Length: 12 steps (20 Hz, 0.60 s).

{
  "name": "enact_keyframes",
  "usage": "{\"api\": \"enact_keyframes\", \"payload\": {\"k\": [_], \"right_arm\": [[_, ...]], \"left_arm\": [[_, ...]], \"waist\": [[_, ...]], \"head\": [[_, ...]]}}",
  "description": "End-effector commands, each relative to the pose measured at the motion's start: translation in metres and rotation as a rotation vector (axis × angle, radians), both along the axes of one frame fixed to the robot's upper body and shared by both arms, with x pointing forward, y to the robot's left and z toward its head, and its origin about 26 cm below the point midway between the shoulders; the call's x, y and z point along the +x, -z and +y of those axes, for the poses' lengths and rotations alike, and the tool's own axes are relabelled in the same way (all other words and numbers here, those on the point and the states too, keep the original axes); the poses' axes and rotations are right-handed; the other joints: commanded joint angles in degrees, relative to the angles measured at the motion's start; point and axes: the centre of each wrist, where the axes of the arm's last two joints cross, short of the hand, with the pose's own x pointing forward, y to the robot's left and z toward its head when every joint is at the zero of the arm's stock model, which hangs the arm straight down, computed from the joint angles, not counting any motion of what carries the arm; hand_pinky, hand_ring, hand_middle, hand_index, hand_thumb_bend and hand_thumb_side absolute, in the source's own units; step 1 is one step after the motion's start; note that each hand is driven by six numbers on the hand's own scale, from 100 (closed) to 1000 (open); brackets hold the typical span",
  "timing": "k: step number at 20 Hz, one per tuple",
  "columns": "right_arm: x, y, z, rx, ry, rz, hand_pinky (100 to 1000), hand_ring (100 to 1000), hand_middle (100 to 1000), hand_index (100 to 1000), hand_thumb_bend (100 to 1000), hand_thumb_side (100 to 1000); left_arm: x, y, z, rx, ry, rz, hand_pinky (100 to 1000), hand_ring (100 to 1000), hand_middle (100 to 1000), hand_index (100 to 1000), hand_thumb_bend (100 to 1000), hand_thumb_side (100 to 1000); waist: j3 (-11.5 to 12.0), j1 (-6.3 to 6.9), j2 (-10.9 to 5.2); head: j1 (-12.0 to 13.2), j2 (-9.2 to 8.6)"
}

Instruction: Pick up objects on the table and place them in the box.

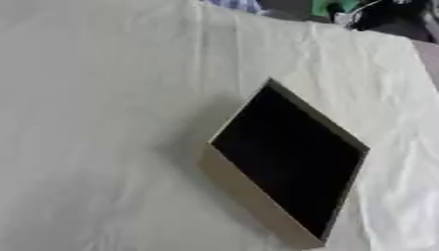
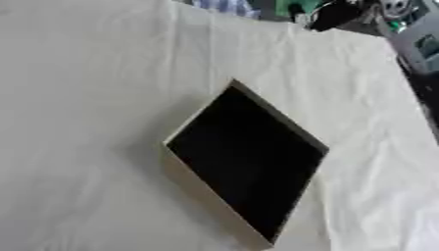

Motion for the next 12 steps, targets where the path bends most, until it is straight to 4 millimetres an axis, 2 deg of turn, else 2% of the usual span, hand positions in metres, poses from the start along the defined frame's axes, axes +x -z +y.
{"api": "enact_keyframes", "payload": {"k": [1,6,12], "right_arm": [[-0.02,-0.014,0.005,-0.061,-0.086,-0.038,594,662,354,653,100,100],[-0.035,0.007,0.03,-0.13,-0.239,-0.032,580,656,370,665,100,100],[-0.053,0.029,0.069,-0.169,-0.368,-0.066,571,655,379,675,100,100]], "left_arm": [[-0.003,-0.006,0.001,-0.007,0.002,-0.018,603,652,625,795,100,705],[-0.003,-0.006,0.001,-0.021,0.009,-0.019,605,655,627,796,100,695],[-0.004,-0.003,0.001,-0.032,0.005,-0.016,604,652,626,796,100,698]], "waist": [[-0.5,0.95,-2.13],[-1.3,2.23,-3.3],[-1.9,3.34,-3.42]], "head": [[1.1,1.78],[1.8,3.01],[1.3,2.81]]}}
